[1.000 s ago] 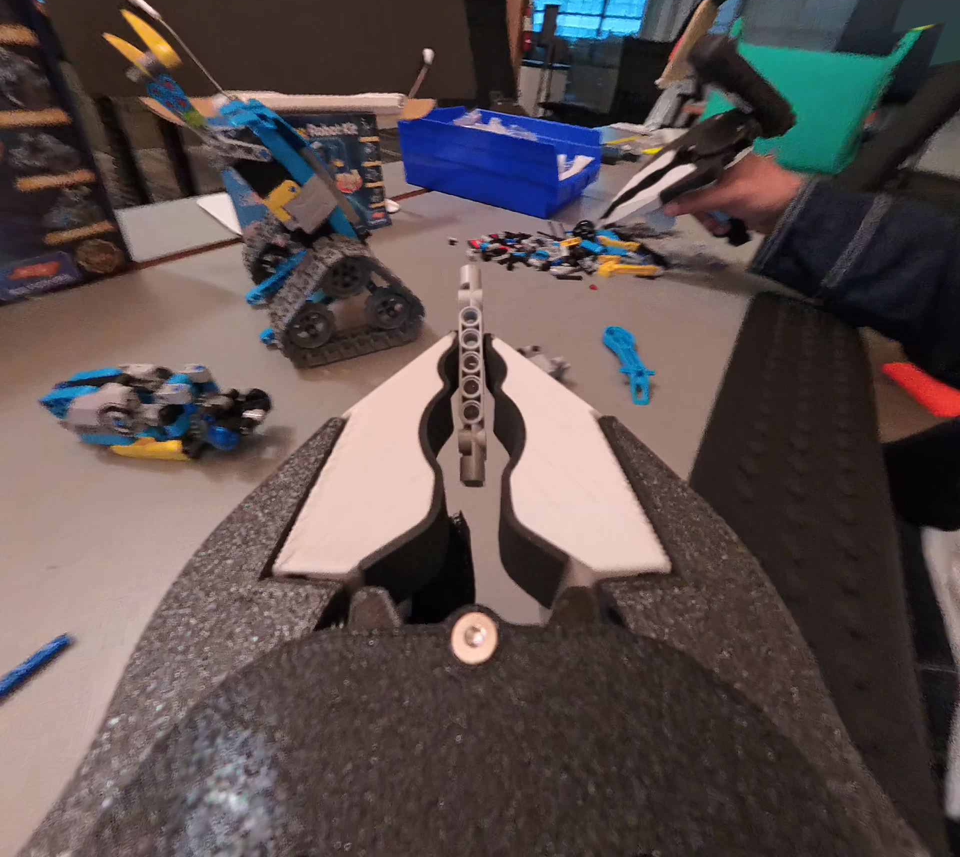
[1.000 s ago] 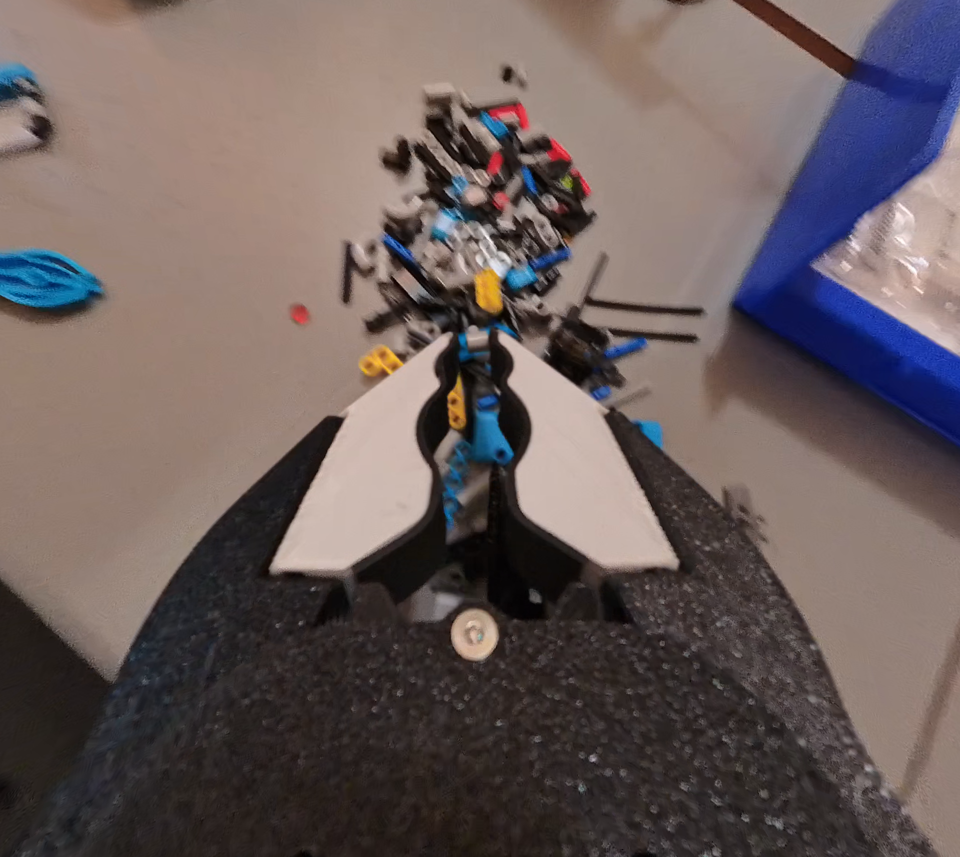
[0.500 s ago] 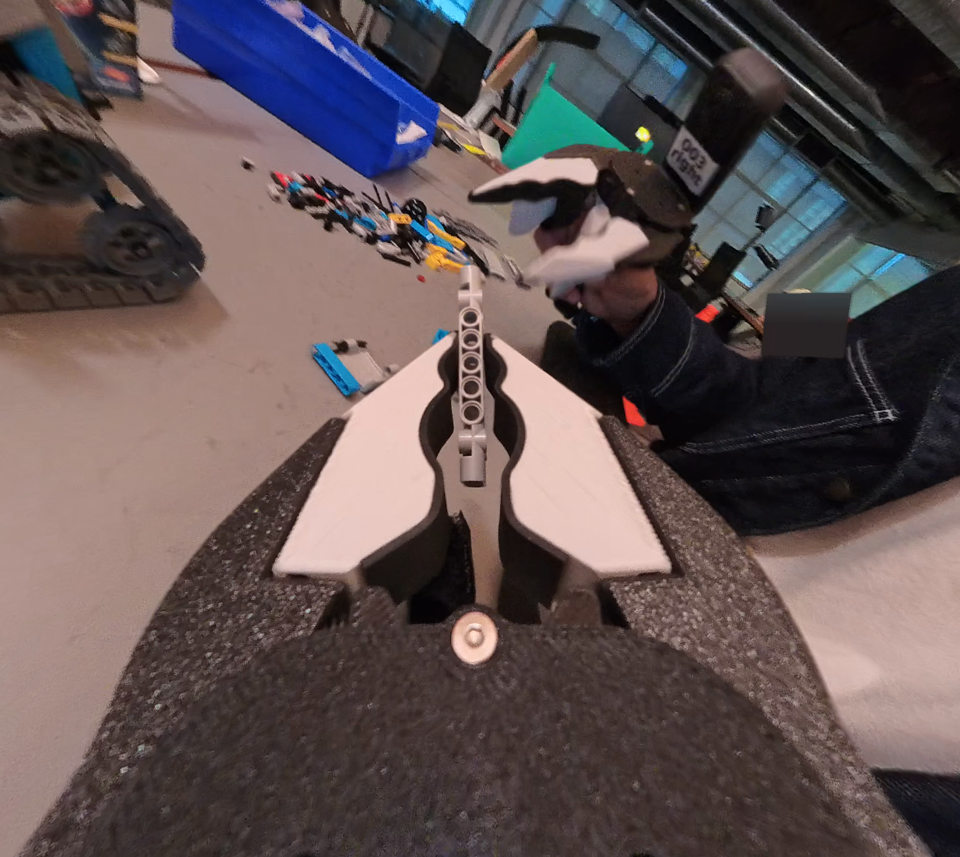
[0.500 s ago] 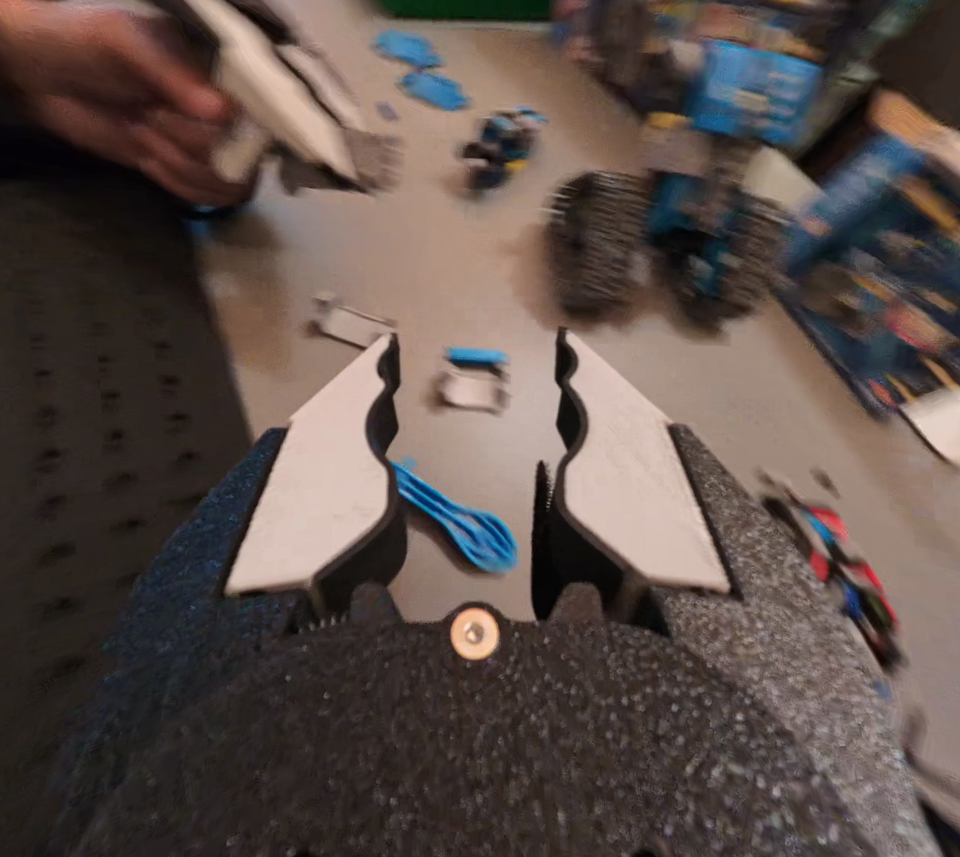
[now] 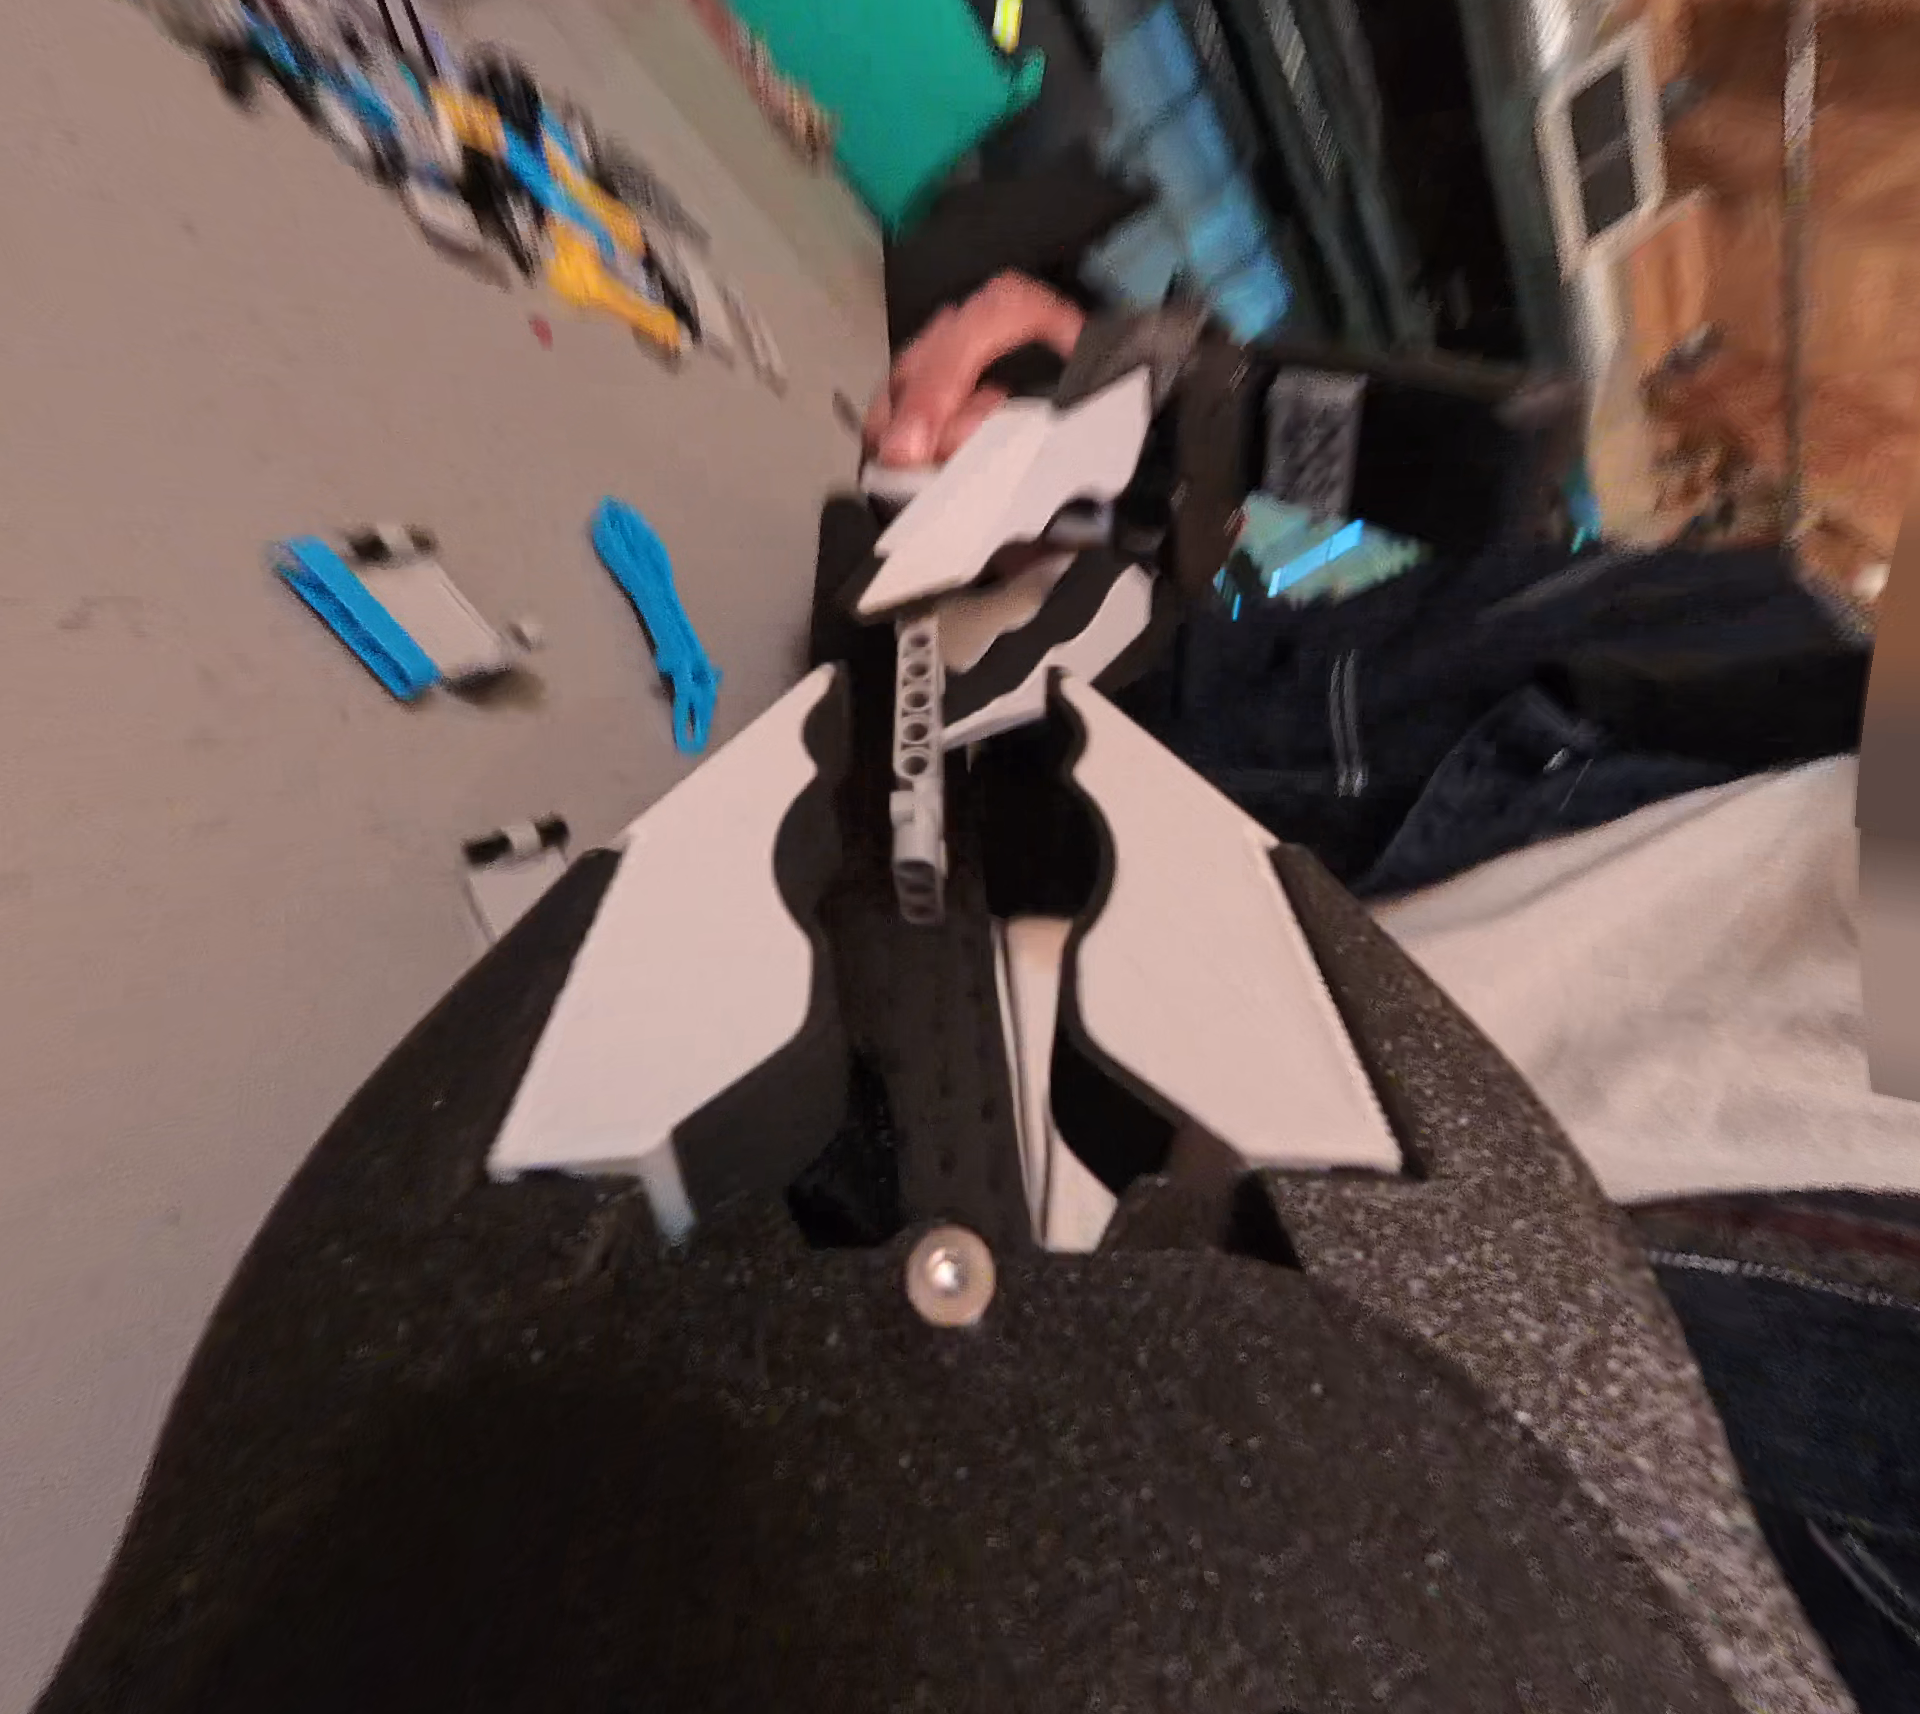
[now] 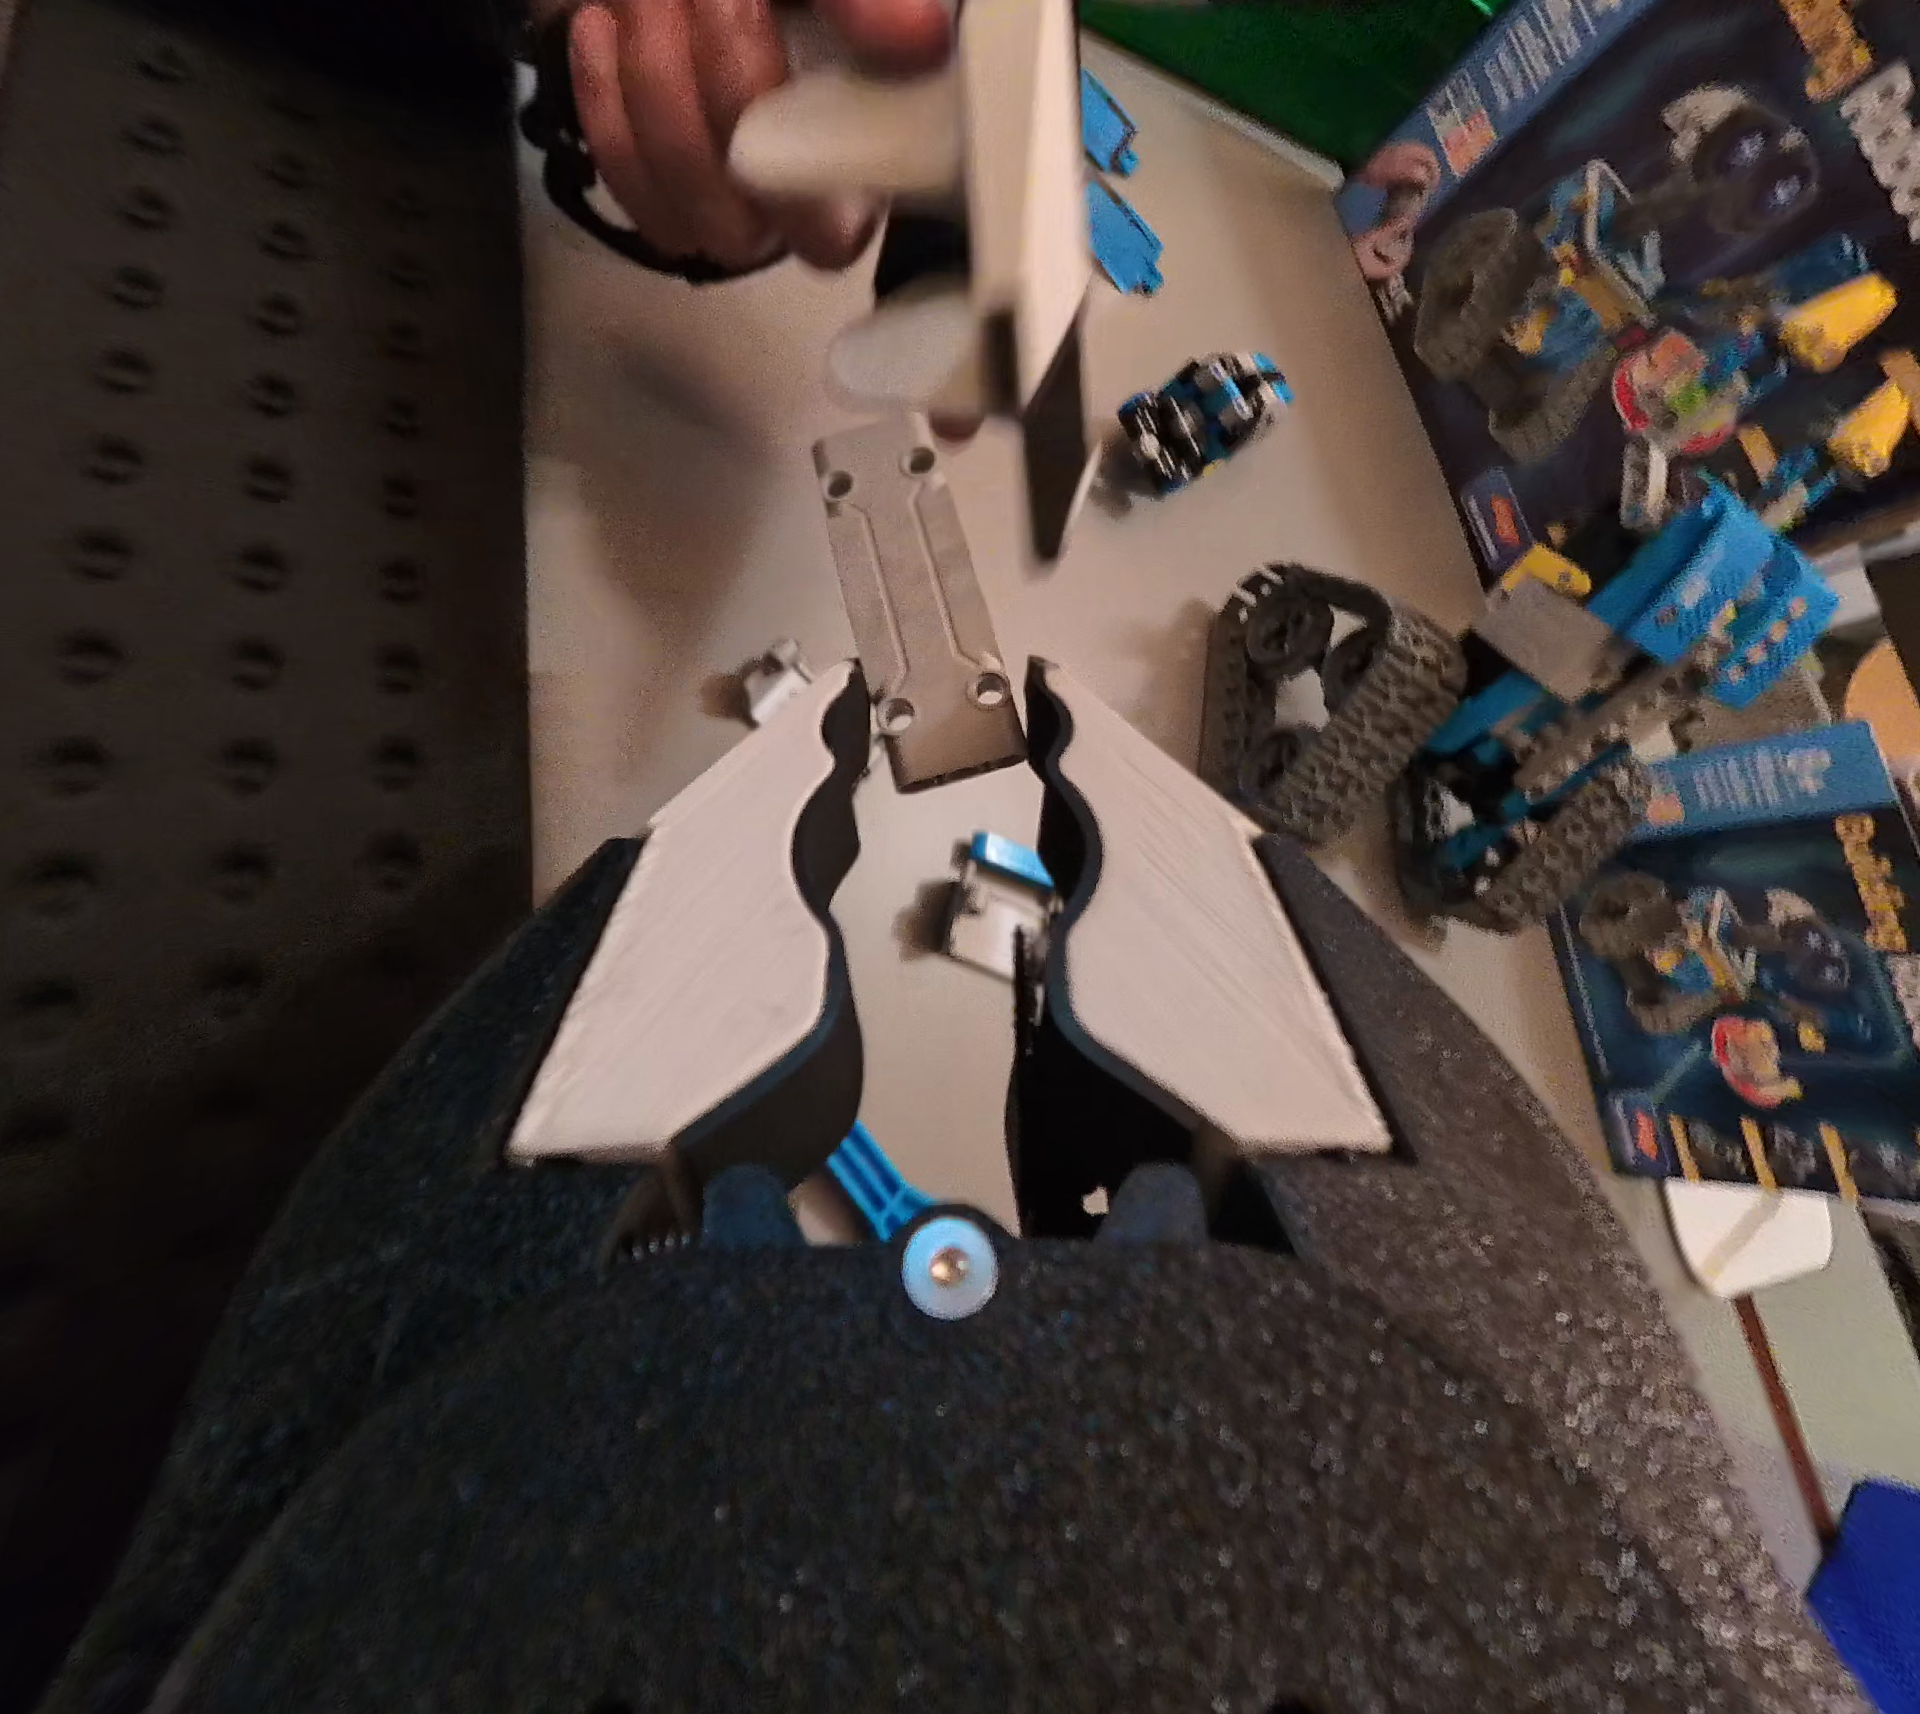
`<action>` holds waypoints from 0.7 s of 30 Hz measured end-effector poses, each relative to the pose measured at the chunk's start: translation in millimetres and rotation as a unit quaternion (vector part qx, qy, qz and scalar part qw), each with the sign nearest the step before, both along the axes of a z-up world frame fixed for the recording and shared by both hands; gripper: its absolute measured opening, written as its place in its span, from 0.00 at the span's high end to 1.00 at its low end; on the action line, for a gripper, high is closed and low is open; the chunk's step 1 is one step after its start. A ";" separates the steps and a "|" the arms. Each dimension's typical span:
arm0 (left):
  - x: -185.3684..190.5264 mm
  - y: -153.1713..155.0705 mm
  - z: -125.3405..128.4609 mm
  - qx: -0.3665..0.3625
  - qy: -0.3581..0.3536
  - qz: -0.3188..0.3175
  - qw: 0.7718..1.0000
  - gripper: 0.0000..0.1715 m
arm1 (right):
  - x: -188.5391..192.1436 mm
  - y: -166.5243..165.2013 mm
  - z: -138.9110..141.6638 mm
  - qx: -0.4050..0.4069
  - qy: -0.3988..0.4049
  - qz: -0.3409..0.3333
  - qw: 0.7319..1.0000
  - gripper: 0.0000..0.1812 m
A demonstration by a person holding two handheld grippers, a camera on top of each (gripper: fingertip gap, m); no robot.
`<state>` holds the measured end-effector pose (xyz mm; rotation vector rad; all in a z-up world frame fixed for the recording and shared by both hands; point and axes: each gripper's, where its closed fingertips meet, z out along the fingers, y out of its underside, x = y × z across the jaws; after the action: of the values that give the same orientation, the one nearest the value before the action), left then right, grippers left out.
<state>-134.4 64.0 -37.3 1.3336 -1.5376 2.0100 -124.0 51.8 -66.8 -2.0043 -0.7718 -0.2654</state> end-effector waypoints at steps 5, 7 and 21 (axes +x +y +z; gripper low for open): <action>23.0 93.2 7.1 -0.001 -0.060 0.238 0.969 0.76 | 18.8 -41.8 23.1 0.033 0.207 -0.018 0.978 0.86; 25.5 107.4 -3.7 0.028 -0.053 0.287 0.956 0.76 | 29.9 -71.7 61.0 0.062 0.454 0.018 0.889 0.87; 28.8 76.5 -27.7 0.210 -0.080 0.258 0.940 0.79 | 187.0 -258.2 110.8 0.291 0.796 -0.002 0.532 0.87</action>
<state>-105.6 140.5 -65.0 1.9517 -1.9290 2.2011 63.0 -206.4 44.0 -0.8452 0.5251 1.0991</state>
